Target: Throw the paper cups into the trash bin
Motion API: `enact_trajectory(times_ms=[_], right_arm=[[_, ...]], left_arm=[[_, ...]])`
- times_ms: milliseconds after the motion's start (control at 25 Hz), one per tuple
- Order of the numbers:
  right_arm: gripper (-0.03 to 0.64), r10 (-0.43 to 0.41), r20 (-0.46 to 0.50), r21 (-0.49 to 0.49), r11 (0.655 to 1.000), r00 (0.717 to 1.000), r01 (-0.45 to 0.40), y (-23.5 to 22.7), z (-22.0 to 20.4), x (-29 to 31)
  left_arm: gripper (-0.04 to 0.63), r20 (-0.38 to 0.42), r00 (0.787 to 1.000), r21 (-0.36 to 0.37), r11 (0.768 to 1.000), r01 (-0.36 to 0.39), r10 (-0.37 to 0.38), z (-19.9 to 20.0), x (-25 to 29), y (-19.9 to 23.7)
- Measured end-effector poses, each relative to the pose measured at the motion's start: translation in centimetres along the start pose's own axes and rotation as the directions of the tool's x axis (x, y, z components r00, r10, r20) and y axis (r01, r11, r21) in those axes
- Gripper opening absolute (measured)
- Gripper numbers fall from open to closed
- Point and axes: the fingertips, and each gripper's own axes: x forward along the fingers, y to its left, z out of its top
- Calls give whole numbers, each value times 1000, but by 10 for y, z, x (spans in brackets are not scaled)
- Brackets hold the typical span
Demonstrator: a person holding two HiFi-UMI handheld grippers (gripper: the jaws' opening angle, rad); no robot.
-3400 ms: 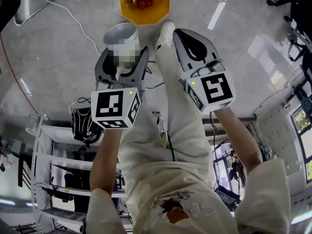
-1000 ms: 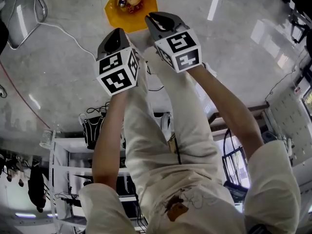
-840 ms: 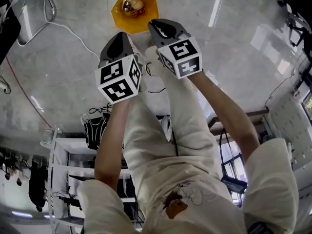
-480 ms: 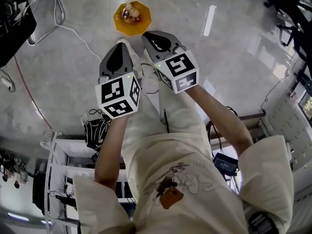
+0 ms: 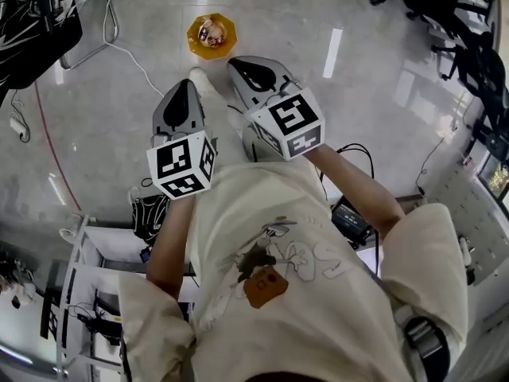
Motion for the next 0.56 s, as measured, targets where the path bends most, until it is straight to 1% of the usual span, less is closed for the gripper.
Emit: enact_trajectory(times_ms=[120, 240, 400, 560], right_arm=[[9, 14, -6, -10, 1000, 1000, -14, 21, 9, -31], [8, 23, -19, 24, 999, 1000, -23, 34, 9, -50], [8, 20, -27, 18, 1000, 999, -19, 43, 9, -60], [8, 12, -12, 18, 1000, 1000, -12, 47, 14, -67]], left_arm=[[6, -15, 1000, -7, 1000, 14, -14, 6, -30, -10], [6, -32, 999, -14, 999, 29, -29, 13, -52, -19], [6, -23, 999, -17, 999, 40, -40, 23, -70, -25], [6, -18, 999, -13, 999, 42, -42, 27, -85, -25]])
